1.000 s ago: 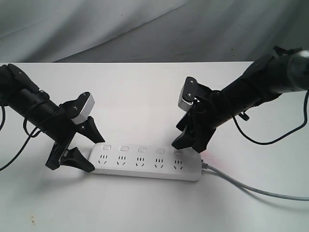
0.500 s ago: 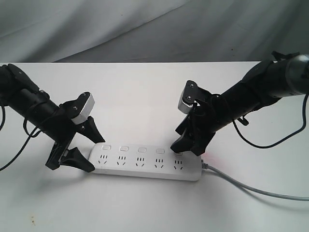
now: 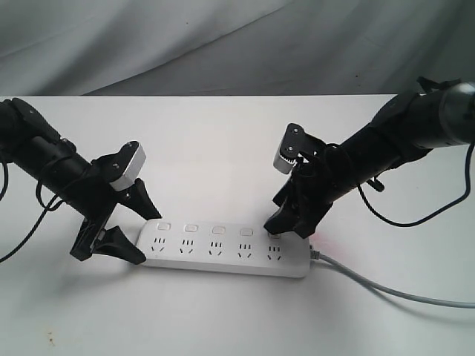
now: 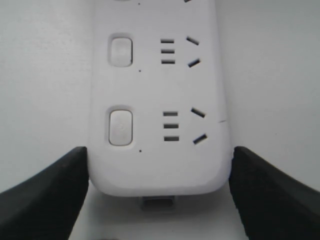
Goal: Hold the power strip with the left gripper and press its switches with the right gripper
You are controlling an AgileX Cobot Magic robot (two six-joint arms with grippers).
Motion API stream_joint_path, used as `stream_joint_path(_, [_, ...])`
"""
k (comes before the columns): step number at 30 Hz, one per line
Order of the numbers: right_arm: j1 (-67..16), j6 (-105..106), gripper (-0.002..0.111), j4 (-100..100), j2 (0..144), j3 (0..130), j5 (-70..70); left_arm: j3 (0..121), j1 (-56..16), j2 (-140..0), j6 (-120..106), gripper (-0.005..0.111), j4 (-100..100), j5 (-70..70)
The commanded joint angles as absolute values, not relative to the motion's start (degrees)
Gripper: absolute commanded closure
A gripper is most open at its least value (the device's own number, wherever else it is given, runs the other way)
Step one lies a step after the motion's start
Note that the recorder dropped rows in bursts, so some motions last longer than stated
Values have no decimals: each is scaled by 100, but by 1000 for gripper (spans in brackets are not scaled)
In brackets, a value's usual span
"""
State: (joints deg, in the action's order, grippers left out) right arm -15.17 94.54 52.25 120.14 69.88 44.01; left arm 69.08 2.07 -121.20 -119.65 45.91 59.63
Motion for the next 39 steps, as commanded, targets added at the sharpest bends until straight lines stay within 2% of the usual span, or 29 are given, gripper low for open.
stream_joint_path(1, [-1493, 9701, 51, 5384, 12016, 6849, 4198, 6932, 179, -12138, -11997, 105, 4559, 6002])
stream_joint_path(8, [-1468, 9926, 51, 6384, 10685, 6849, 4380, 6932, 179, -12138, -11997, 105, 4559, 6002])
stream_joint_path(17, [-1468, 7749, 51, 6357, 8476, 6849, 1709, 6932, 179, -12138, -11997, 105, 4559, 6002])
stream_joint_path(27, [-1468, 7012, 52, 6183, 6834, 6849, 1536, 6932, 179, -12138, -11997, 105, 4559, 6002])
stream_joint_path(28, [-1468, 6894, 55, 6128, 6704, 6849, 1549, 6932, 179, -12138, -11997, 105, 4559, 6002])
stream_joint_path(30, [-1468, 6556, 69, 6032, 6482, 6849, 1589, 6932, 179, -12138, -11997, 105, 4559, 6002])
stream_joint_path(31, [-1468, 6311, 83, 5899, 6387, 6849, 1638, 6932, 179, -12138, -11997, 105, 4559, 6002])
stream_joint_path(34, [-1468, 5877, 108, 5526, 6139, 6849, 1759, 6932, 179, -12138, -11997, 105, 4559, 6002])
stream_joint_path(39, [-1468, 5799, 108, 5491, 5890, 6849, 2025, 6932, 179, -12138, -11997, 105, 4559, 6002])
